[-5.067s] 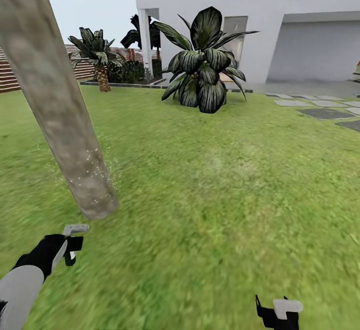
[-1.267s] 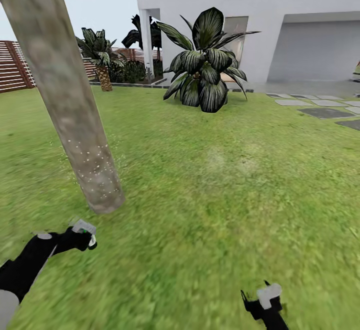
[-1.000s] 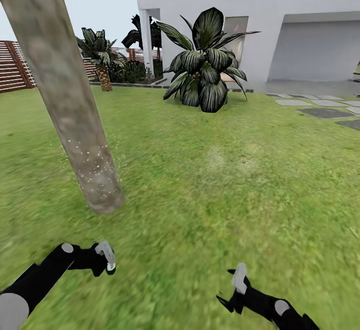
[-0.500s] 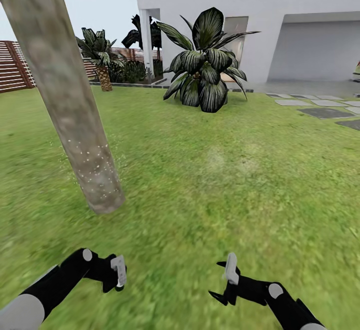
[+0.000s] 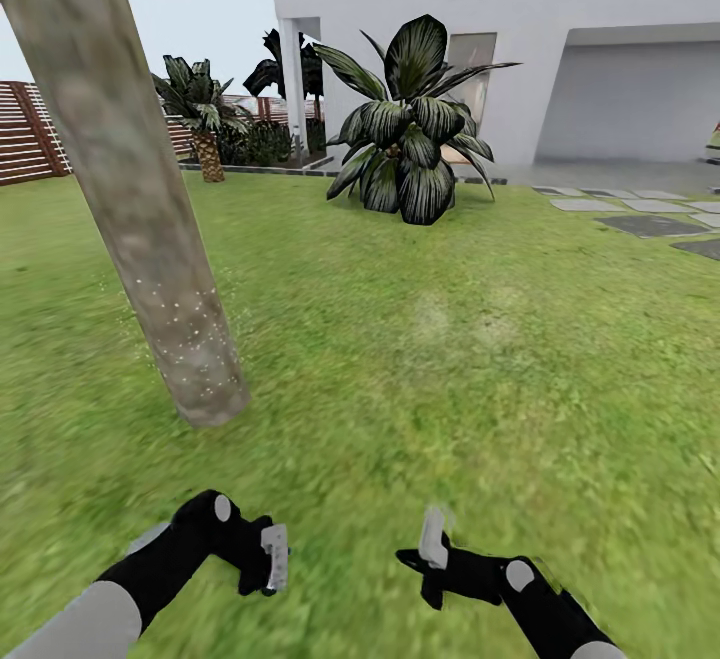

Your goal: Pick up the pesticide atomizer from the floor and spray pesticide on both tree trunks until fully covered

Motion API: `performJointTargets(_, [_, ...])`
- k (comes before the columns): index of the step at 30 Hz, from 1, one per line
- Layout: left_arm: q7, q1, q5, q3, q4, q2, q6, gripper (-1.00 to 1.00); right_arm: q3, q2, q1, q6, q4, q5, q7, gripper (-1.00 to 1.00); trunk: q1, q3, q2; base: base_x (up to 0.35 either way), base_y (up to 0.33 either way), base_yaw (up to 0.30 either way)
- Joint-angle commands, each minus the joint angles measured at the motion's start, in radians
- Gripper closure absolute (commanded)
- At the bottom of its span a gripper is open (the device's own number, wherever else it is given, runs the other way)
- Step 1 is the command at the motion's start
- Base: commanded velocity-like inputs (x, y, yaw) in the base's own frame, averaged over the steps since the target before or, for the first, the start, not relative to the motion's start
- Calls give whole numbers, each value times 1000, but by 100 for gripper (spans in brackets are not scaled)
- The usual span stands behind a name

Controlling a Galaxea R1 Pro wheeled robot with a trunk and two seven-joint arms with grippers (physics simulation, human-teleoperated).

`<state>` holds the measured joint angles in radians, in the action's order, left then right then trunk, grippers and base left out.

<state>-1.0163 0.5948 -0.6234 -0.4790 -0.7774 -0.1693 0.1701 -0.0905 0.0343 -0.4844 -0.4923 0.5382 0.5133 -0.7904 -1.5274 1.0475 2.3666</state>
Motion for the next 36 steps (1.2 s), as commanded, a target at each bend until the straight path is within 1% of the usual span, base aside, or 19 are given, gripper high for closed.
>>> performJointTargets(1, [-5, 1, -3, -3, -3, 25, 11, 100, -3, -13, -1, -3, 3, 7, 2, 100, 0, 1, 0, 0, 0, 0])
performJointTargets(2, [-5, 1, -7, -4, -3, 37, 12, 100, -3, -22, -1, -3, 5, 7, 2, 100, 0, 1, 0, 0, 0, 0])
performJointTargets(4, [-5, 0, -21, -3, -3, 51, 12, 100, -3, -41, -2, -3, 5, 7, 2, 100, 0, 1, 0, 0, 0, 0])
performJointTargets(6, [-5, 0, -34, -4, -3, 73, 12, 100, -4, -63, -2, -3, 5, 8, 2, 100, 0, 1, 0, 0, 0, 0])
performJointTargets(8, [-5, -1, -48, -2, -3, 85, 12, 100, -3, -73, -2, -3, 5, 7, 2, 100, 0, 1, 0, 0, 0, 0])
performJointTargets(10, [-4, -1, -55, -1, -3, 92, 12, 100, -3, -83, -2, -3, 5, 7, 2, 100, 0, 1, 0, 0, 0, 0])
performJointTargets(13, [-4, -1, -57, -2, -3, 106, 11, 100, -4, -95, -2, -3, 5, 7, 2, 100, 0, 1, 0, 0, 0, 0])
performJointTargets(15, [-4, -1, -58, -3, -3, 123, 12, 100, -5, -103, -2, -3, 5, 7, 2, 100, 0, 1, 0, 0, 0, 0])
performJointTargets(18, [-3, -1, -57, -3, -4, 133, 12, 100, -5, -106, -2, -3, 5, 7, 2, 100, 0, 1, 0, 0, 0, 0])
performJointTargets(19, [-3, -1, -58, -3, -4, 140, 12, 100, -18, -106, -2, -3, 5, 7, 2, 100, 0, 1, 0, 0, 0, 0])
performJointTargets(21, [-2, -1, -60, -4, -3, 158, 12, 100, -67, -106, -2, -3, 6, 6, 2, 100, 0, 1, 0, 0, 0, 0])
performJointTargets(22, [-2, -1, -60, -4, -3, 164, 12, 100, -84, -106, -2, -3, 6, 6, 3, 100, 0, 1, 0, 0, 0, 0])
performJointTargets(24, [-2, -1, -61, -4, -3, 168, 12, 100, -97, -106, -2, -3, 6, 5, 3, 100, 0, 1, 0, 0, 0, 0])
performJointTargets(28, [-2, -1, -61, -5, -3, 167, 12, 100, -101, -106, -2, -3, 8, 5, 3, 100, 0, 1, 0, 0, 0, 0])
performJointTargets(32, [-2, -3, -59, -3, -1, 152, 11, 100, -101, -106, -2, -3, 8, 5, 3, 100, 0, 1, 0, 0, 0, 0])
performJointTargets(34, [-2, -6, -61, -3, 14, 149, 10, 100, -101, -106, -2, -3, 11, 5, 3, 100, 0, 1, 0, 0, 0, 0])
performJointTargets(35, [-2, -7, -70, -3, 26, 149, 10, 100, -101, -106, -2, -3, 15, 5, 3, 100, 0, 1, 0, 0, 0, 0])
performJointTargets(36, [-2, -7, -91, -3, 35, 149, 8, 100, -101, -106, -2, -3, 17, 5, 3, 100, 0, 1, 0, 0, 0, 0])
